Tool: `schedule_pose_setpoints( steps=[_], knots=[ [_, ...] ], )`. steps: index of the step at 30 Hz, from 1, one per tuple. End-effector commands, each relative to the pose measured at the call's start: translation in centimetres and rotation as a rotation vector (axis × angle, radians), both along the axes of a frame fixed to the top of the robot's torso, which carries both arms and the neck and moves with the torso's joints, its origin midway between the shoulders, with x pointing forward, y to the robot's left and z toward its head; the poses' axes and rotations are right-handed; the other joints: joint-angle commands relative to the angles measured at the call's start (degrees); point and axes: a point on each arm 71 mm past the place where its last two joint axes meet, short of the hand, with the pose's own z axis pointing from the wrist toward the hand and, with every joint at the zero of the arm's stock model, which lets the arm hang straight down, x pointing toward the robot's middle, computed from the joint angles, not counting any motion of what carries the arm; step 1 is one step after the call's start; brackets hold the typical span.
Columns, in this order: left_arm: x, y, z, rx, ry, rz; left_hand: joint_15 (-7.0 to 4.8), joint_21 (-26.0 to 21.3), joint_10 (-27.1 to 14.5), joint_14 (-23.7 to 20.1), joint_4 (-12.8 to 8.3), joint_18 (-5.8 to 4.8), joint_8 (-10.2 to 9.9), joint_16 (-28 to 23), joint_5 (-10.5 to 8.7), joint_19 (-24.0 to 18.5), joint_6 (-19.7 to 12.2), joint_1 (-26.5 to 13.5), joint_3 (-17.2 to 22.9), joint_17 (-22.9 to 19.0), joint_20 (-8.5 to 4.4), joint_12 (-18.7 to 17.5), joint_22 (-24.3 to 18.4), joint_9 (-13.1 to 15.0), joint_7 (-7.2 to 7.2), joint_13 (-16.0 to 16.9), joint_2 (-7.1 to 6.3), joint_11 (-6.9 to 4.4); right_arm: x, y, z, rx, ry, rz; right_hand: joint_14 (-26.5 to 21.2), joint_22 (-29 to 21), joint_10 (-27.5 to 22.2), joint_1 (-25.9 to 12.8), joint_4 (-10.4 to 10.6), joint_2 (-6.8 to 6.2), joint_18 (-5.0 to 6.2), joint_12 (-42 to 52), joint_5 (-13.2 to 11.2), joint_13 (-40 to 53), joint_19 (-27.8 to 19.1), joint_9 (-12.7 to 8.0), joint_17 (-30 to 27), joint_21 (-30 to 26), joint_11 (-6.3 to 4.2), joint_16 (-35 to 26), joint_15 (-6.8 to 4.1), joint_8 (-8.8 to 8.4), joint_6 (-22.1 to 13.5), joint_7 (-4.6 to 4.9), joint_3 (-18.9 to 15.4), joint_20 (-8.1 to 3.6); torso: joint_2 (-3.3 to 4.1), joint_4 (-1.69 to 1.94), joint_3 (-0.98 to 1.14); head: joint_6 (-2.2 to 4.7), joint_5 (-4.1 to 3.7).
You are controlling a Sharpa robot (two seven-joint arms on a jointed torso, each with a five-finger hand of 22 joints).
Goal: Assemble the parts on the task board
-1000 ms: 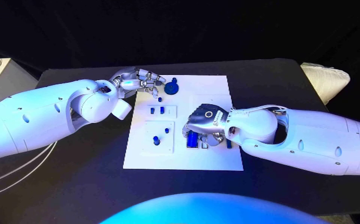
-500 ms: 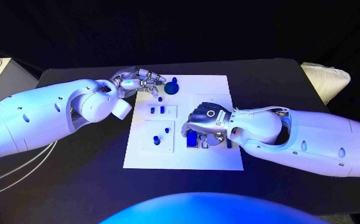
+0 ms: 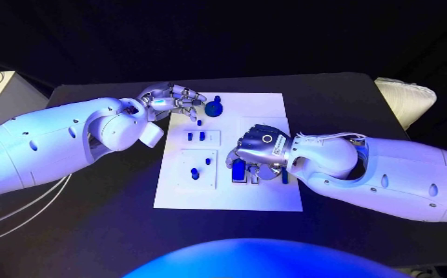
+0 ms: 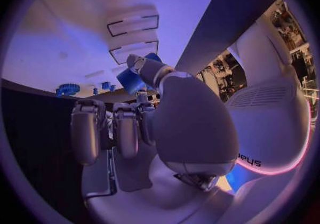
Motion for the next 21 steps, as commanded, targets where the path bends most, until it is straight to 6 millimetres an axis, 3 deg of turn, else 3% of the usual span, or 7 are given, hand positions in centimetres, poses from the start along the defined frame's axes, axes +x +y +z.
schedule_pose_setpoints(
  steps=[1, 21],
  knots=[
    [-0.07, -0.16, 0.05, -0.007, 0.002, -0.017, 0.25, -0.1, -0.2, 0.0, 0.0, 0.75, -0.3, -0.4, 0.2, 0.1, -0.2, -0.2, 0.3, 0.0, 0.05, 0.0, 0.1, -0.1, -0.01, 0.0, 0.5, 0.03, -0.18, -0.05, 0.11, 0.011, 0.037, 0.012, 6.0, 13.5, 1.6, -0.3, 0.0, 0.05, -0.49, -0.4, -0.3, 11.4, 4.3, 0.1, 15.1, 0.1, 0.2, 0.2, -0.21, 0.04, 1.7, 1.24, 0.2, -0.26, 0.04, 0.02, -0.02, -0.08, 0.1],
    [-0.07, -0.3, 0.03, -0.007, 0.003, -0.02, 0.25, 0.0, -0.3, -0.1, 0.0, 0.75, -0.3, -0.3, 0.21, 0.0, -0.3, -0.2, 0.5, 0.0, 0.05, 0.1, 0.1, -0.1, -0.01, -0.1, 0.39, 0.04, 0.32, -0.33, -0.15, -0.021, 0.108, -0.006, 6.0, 13.3, 1.1, -0.5, 0.1, -0.02, -0.35, -0.9, -0.6, 11.0, 4.1, 0.1, 15.1, -0.6, 0.23, 0.2, -0.22, -0.13, 1.7, 1.25, 0.3, -0.23, 0.05, -0.04, 0.0, -0.14, -0.07]
  ],
)
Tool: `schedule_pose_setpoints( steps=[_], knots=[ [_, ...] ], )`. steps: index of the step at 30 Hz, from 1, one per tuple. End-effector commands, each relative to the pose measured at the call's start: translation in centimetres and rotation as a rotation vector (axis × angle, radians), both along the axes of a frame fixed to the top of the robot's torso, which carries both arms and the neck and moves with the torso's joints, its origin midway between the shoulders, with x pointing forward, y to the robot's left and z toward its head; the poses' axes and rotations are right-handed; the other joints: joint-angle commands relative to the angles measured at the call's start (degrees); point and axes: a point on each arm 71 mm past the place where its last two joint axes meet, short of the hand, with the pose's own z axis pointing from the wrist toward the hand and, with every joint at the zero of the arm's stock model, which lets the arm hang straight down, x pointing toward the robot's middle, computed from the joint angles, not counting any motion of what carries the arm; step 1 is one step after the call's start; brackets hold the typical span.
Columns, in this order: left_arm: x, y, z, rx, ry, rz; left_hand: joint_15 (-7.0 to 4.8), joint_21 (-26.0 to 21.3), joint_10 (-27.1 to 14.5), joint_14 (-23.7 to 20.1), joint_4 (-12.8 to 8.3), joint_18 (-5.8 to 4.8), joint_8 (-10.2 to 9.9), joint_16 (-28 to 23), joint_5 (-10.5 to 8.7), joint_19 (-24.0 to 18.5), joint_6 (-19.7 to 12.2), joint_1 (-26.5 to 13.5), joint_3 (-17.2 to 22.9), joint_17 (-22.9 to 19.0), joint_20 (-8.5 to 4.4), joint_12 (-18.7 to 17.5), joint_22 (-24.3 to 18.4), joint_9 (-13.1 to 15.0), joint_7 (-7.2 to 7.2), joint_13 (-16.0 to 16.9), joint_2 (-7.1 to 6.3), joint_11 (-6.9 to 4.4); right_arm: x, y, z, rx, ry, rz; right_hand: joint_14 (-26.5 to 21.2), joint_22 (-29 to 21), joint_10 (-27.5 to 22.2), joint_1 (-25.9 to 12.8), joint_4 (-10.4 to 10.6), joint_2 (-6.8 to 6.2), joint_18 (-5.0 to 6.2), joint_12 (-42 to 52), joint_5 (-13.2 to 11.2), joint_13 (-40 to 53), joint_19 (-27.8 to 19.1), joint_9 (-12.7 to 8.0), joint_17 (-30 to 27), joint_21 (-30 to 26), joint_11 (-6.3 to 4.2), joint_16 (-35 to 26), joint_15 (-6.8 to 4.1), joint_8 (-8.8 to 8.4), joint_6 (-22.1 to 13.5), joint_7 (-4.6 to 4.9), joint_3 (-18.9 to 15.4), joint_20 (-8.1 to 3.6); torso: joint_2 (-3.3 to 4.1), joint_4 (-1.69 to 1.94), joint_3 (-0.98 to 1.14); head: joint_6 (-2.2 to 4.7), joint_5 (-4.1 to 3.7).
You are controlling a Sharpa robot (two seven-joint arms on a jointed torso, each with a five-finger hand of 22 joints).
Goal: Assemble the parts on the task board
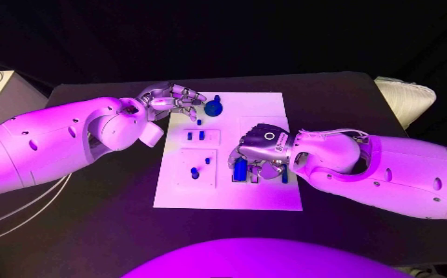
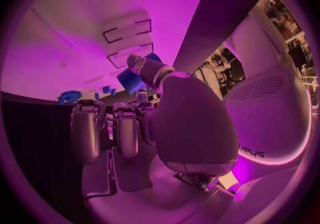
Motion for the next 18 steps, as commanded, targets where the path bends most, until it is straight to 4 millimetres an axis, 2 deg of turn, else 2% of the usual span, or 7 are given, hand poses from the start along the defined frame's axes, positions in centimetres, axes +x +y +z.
schedule_pose_setpoints(
  steps=[1, 13, 18],
  knots=[
    [-0.07, -0.28, 0.07, -0.009, 0.0, -0.019, 0.25, 0.0, -0.3, -0.1, -0.1, 0.75, -0.3, -0.3, 0.21, 0.0, -0.3, -0.2, 0.3, 0.0, 0.05, 0.1, 0.1, -0.1, -0.01, -0.1, 0.38, 0.04, -0.05, 0.12, -0.22, -0.017, 0.034, 0.014, 6.0, 13.3, 1.0, -0.5, 0.1, -0.01, -0.35, -0.3, -0.3, 11.0, 4.1, 0.0, 15.1, -0.4, 0.24, 0.2, -0.22, 0.35, 1.7, 1.2, 0.3, -0.23, 0.03, 0.04, 0.01, 0.0, -0.03],
    [-0.07, -0.24, 0.07, -0.008, 0.001, -0.018, 0.25, 0.0, -0.3, -0.1, -0.1, 0.75, -0.3, -0.3, 0.21, 0.0, -0.3, -0.2, 0.3, 0.0, 0.05, 0.1, 0.1, -0.1, -0.01, -0.1, 0.38, 0.04, 0.16, 0.52, -0.52, -0.012, 0.051, 0.02, 6.0, 13.1, 0.8, -0.6, 0.2, 0.01, -0.24, -0.5, -0.4, 10.8, 3.9, 0.0, 15.1, -1.0, 0.22, 0.2, -0.19, 0.18, 1.6, 1.16, 0.4, -0.21, 0.05, 0.15, 0.01, -0.16, 0.12],
    [-0.08, -0.19, 0.07, -0.008, 0.001, -0.017, 0.25, 0.0, -0.3, -0.1, -0.1, 0.75, -0.3, -0.3, 0.21, 0.0, -0.3, -0.2, 0.3, 0.0, 0.05, 0.1, 0.1, -0.1, -0.01, -0.1, 0.38, 0.04, 0.33, 0.43, -0.68, -0.018, 0.054, 0.015, 6.0, 13.1, 0.6, -0.5, 0.1, 0.03, -0.21, -0.6, -0.4, 10.7, 3.9, 0.0, 15.1, -1.2, 0.2, 0.2, -0.19, 0.14, 1.5, 1.14, 0.4, -0.2, -0.01, 0.05, -0.03, -0.24, 0.1]
  ],
)
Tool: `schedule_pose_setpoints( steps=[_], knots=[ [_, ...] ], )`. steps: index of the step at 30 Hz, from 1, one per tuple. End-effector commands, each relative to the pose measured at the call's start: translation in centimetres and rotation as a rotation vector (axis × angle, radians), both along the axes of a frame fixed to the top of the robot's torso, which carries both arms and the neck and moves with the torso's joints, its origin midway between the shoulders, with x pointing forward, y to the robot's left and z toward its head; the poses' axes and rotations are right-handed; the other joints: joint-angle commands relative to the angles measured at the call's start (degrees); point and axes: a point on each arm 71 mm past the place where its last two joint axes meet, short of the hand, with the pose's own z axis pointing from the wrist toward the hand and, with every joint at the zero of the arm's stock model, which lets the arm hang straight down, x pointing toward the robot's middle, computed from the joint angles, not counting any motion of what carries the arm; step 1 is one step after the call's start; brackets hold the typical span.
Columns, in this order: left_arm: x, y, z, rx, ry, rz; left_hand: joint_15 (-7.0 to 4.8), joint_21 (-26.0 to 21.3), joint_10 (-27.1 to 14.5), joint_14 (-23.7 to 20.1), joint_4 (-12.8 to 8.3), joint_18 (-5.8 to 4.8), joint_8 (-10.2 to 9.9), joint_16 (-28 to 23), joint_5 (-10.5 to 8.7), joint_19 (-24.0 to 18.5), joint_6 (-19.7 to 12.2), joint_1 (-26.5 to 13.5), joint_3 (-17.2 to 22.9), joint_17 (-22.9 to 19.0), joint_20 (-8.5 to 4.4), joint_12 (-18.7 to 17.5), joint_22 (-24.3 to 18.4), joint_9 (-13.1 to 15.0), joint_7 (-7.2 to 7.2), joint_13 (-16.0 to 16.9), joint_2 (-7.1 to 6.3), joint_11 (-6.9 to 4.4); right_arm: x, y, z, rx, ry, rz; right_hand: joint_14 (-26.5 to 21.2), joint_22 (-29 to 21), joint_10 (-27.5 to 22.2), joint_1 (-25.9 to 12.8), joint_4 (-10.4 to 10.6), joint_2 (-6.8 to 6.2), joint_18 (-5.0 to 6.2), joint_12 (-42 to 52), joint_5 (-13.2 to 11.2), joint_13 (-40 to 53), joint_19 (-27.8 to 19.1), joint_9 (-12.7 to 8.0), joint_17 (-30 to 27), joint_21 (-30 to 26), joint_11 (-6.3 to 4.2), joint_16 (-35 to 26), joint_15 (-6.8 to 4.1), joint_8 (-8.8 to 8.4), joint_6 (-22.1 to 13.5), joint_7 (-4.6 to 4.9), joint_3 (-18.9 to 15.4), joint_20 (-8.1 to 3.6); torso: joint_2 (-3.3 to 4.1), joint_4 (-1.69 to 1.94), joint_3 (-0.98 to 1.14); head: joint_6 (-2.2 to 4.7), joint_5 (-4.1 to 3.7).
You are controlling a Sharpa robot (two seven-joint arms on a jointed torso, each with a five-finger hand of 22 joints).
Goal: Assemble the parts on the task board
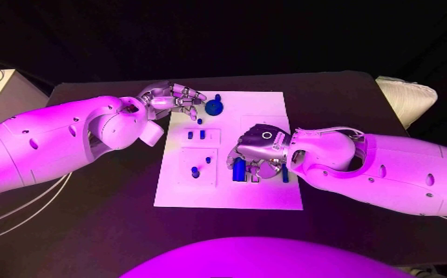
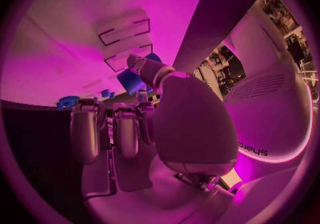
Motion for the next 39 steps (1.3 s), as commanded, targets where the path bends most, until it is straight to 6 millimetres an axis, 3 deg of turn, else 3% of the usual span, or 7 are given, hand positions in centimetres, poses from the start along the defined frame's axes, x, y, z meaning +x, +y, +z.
schedule_pose_setpoints(
  steps=[1, 10, 31, 39],
  knots=[
    [-0.1, -0.2, 0.1, -0.008, 0.0, -0.017, 0.25, 0.0, -0.3, -0.1, -0.1, 0.76, -0.3, -0.3, 0.21, 0.0, -0.3, -0.2, 0.3, 0.0, 0.05, 0.1, 0.1, -0.1, -0.01, -0.1, 0.38, 0.04, 0.0, 0.0, -0.2, -0.013, 0.017, 0.012, 6.0, 13.1, 0.6, -0.5, 0.0, 0.04, -0.21, -0.4, -0.2, 10.7, 3.9, 0.1, 15.1, -0.2, 0.21, 0.2, -0.19, -0.13, 1.6, 1.02, 0.3, -0.2, 0.0, -0.07, -0.03, -0.07, 0.05],
    [-0.1, -0.2, 0.1, -0.008, 0.0, -0.017, 0.25, 0.0, -0.3, -0.1, -0.1, 0.76, -0.3, -0.3, 0.21, 0.0, -0.3, -0.2, 0.3, 0.0, 0.05, 0.1, 0.1, -0.1, -0.01, -0.1, 0.38, 0.04, 0.2, 0.0, -0.5, -0.026, 0.028, 0.009, 6.0, 12.9, 0.2, -0.5, 0.0, 0.02, -0.07, -0.7, -0.2, 10.4, 3.6, 0.1, 15.1, -0.9, 0.19, 0.2, -0.15, -0.29, 1.5, 0.98, 0.4, -0.17, 0.01, -0.05, 0.06, -0.13, -0.01],
    [-0.1, -0.2, 0.1, -0.008, 0.001, -0.017, 0.26, 0.0, -0.4, -0.1, -0.1, 0.75, -0.4, -0.3, 0.21, 0.0, -0.3, -0.2, 0.5, 0.0, 0.05, 0.1, 0.1, -0.1, 0.0, 0.0, 0.35, 0.05, 0.5, 0.2, -1.1, -0.045, 0.031, 0.006, 5.9, 12.5, -0.8, -0.3, -0.3, -0.13, 0.21, -1.6, -0.2, 9.8, 3.1, -0.2, 15.0, -2.4, 0.12, 0.1, -0.11, -1.66, 0.0, 0.79, 0.9, -0.09, -0.01, -0.05, -0.06, -0.39, 0.05],
    [-0.1, -0.2, 0.1, -0.008, 0.001, -0.017, 0.26, 0.0, -0.4, -0.1, -0.1, 0.75, -0.4, -0.3, 0.21, 0.0, -0.3, -0.2, 0.5, 0.0, 0.05, 0.1, 0.2, -0.1, 0.0, 0.0, 0.34, 0.05, 0.5, 0.2, -1.3, -0.058, 0.039, 0.004, 5.6, 12.2, -1.8, -0.5, -0.6, -0.73, 0.45, -2.3, -0.3, 9.2, 2.6, -0.6, 14.5, -3.6, 0.01, -0.2, -0.11, -3.35, -2.2, 0.5, 0.9, -0.05, -0.04, -0.07, -0.02, -0.55, 0.09]
  ],
)
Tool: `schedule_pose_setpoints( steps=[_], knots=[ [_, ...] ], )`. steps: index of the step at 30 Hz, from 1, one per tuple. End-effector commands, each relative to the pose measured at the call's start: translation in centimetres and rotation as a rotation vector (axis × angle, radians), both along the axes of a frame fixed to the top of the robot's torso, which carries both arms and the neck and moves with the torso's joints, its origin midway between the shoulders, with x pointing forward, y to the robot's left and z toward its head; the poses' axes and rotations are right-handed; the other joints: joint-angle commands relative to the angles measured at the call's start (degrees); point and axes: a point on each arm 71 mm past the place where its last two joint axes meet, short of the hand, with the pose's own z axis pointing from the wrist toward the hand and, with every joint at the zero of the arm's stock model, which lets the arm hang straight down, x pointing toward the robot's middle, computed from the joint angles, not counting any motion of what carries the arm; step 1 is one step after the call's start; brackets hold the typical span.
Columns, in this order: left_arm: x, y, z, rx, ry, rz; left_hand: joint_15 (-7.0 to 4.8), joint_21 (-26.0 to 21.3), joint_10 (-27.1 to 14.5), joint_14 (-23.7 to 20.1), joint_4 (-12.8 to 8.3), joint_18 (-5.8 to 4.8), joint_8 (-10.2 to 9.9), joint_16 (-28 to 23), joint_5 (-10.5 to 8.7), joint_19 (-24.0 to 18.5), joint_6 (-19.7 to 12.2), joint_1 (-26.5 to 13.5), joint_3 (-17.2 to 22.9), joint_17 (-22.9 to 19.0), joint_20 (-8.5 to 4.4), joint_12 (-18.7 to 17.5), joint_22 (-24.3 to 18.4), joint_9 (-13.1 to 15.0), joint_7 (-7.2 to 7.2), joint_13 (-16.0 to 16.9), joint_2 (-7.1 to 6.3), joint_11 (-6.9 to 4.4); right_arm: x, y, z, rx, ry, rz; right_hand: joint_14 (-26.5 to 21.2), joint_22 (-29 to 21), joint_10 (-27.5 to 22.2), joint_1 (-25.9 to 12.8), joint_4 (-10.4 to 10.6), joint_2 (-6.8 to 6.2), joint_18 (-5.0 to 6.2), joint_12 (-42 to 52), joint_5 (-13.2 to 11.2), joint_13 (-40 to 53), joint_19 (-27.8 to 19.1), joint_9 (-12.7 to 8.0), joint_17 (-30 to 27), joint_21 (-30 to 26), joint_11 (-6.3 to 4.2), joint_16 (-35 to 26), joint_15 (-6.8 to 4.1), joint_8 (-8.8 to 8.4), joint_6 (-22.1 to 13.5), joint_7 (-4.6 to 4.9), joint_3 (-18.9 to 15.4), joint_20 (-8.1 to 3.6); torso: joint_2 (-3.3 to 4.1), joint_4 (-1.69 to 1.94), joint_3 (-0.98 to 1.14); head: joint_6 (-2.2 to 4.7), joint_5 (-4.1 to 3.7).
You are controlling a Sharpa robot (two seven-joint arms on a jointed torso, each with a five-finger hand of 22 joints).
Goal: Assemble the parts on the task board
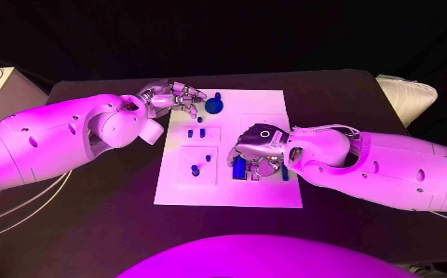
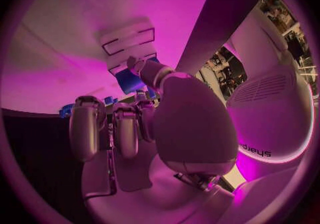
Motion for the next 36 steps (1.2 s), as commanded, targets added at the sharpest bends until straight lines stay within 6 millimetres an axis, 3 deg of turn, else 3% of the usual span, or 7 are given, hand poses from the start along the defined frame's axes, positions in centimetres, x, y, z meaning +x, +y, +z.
schedule_pose_setpoints(
  steps=[1, 4, 7, 14, 21, 28, 36],
  knots=[
    [-0.08, -0.22, 0.09, -0.008, -0.001, -0.016, 0.26, 0.0, -0.4, -0.1, 0.1, 0.75, -0.4, -0.3, 0.21, 0.0, -0.3, -0.2, 0.3, 0.0, 0.05, 0.1, 0.0, -0.1, 0.0, 0.0, 0.34, 0.05, -0.18, 0.08, -0.36, -0.028, 0.015, 0.012, 5.6, 12.2, -0.6, -0.2, -0.4, -0.33, 0.48, -0.4, -0.4, 9.1, 2.5, -0.2, 14.4, -0.7, 0.0, -0.2, -0.12, -0.48, -0.7, -0.23, 0.1, -0.05, -0.03, -0.02, 0.04, -0.07, 0.03],
    [-0.08, -0.21, 0.09, -0.008, -0.001, -0.016, 0.26, 0.0, -0.4, -0.1, 0.1, 0.75, -0.4, -0.3, 0.21, 0.0, -0.3, -0.2, 0.3, 0.0, 0.05, 0.1, 0.0, -0.1, 0.0, 0.0, 0.34, 0.05, -0.17, 0.03, -0.46, -0.038, 0.018, 0.01, 5.4, 12.2, -1.2, -0.1, -0.5, -0.5, 0.52, -0.9, -0.5, 8.8, 2.4, -0.3, 14.0, -0.9, -0.08, -0.5, -0.15, -1.02, -1.4, -0.43, 0.1, -0.06, -0.03, -0.04, 0.04, -0.09, 0.03],
    [-0.08, -0.21, 0.09, -0.008, -0.001, -0.016, 0.26, 0.0, -0.4, -0.1, 0.1, 0.75, -0.4, -0.3, 0.21, 0.0, -0.3, -0.2, 0.3, 0.0, 0.05, 0.1, 0.0, -0.1, 0.0, 0.0, 0.34, 0.05, -0.14, -0.03, -0.51, -0.043, 0.018, 0.005, 5.3, 12.0, -1.8, 0.0, -0.8, -0.73, 0.61, -1.2, -0.5, 8.4, 2.2, -0.9, 13.9, -1.3, -0.39, -0.7, -0.28, -2.69, -3.9, -1.12, 0.1, -0.13, -0.02, -0.06, 0.04, -0.12, 0.02],
    [-0.08, -0.2, 0.09, -0.008, -0.001, -0.015, 0.26, 0.0, -0.4, -0.1, 0.1, 0.75, -0.4, -0.3, 0.21, 0.0, -0.3, -0.2, 0.3, 0.0, 0.05, 0.1, 0.0, -0.1, 0.0, 0.0, 0.34, 0.05, -0.09, -0.14, -0.54, -0.048, 0.014, -0.003, 5.2, 11.9, -2.8, 0.3, -1.0, -0.66, 0.71, -1.8, -0.3, 7.7, 2.0, -1.9, 13.9, -1.9, -0.7, -0.7, -0.32, -5.3, -8.1, -1.45, -1.8, -0.19, -0.02, -0.04, 0.08, -0.21, -0.02],
    [-0.08, -0.19, 0.09, -0.008, 0.0, -0.015, 0.26, 0.0, -0.4, -0.1, 0.1, 0.75, -0.4, -0.3, 0.21, 0.0, -0.3, -0.2, 0.3, 0.0, 0.05, 0.1, 0.0, -0.1, 0.0, 0.0, 0.34, 0.05, -0.15, -0.25, -0.54, -0.05, 0.014, -0.004, 5.3, 12.0, -2.4, 0.6, -1.2, -0.04, 0.65, -1.3, -0.1, 7.9, 2.1, -1.4, 14.0, -1.5, -0.56, -0.5, -0.28, -3.77, -5.3, -1.05, -1.8, -0.18, -0.01, -0.04, 0.08, -0.21, -0.06],
    [-0.08, -0.17, 0.09, -0.007, 0.0, -0.015, 0.26, 0.0, -0.4, -0.1, 0.1, 0.75, -0.4, -0.3, 0.21, 0.0, -0.3, -0.2, 0.3, 0.0, 0.05, 0.1, 0.0, -0.1, 0.0, 0.0, 0.34, 0.05, -0.17, -0.48, -0.57, -0.055, 0.016, -0.007, 5.4, 12.0, -2.0, 0.3, -1.3, 0.08, 0.61, -0.9, -0.1, 7.9, 2.2, -0.7, 14.1, -1.4, 0.23, -0.5, 0.13, -1.51, -1.1, 0.2, -0.9, 0.1, -0.02, -0.03, 0.06, -0.21, -0.09],
    [-0.08, -0.13, 0.08, -0.007, 0.0, -0.014, 0.26, 0.1, -0.4, -0.1, 0.1, 0.75, -0.4, -0.3, 0.22, 0.0, -0.3, -0.2, 0.4, 0.0, 0.05, 0.2, 0.1, -0.1, 0.0, 0.0, 0.31, 0.05, -0.3, -0.62, -0.53, -0.053, 0.015, -0.008, 5.4, 12.0, -2.0, 0.3, -1.3, 0.07, 0.61, -0.9, -0.1, 7.9, 2.2, -0.7, 14.1, -1.4, 0.28, -0.5, 0.15, -1.37, -0.9, 0.24, -0.9, 0.12, -0.03, -0.02, 0.06, -0.21, -0.12]
  ],
)
